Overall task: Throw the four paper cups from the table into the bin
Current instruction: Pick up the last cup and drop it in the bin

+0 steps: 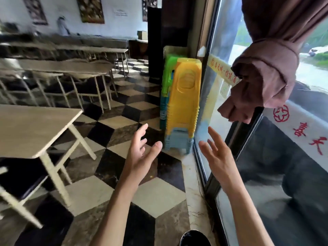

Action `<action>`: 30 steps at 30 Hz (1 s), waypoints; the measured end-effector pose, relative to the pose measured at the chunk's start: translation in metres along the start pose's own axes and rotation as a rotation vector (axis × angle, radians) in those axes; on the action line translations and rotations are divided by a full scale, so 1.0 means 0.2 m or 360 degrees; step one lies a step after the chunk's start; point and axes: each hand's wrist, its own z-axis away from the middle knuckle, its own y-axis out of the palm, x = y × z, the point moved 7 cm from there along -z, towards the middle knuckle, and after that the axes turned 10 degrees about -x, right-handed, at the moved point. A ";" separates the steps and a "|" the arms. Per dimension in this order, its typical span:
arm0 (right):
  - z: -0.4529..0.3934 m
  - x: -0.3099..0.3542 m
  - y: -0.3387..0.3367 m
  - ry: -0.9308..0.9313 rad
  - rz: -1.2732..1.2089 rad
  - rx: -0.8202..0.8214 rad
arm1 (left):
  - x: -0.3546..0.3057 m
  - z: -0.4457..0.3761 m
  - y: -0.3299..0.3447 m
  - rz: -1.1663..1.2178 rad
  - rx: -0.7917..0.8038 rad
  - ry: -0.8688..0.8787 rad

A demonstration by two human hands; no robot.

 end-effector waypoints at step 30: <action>3.82 1.57 2.43 -0.0552 -0.0576 0.2510 | -0.91 3.64 -3.30 -0.0738 -0.2742 -0.0079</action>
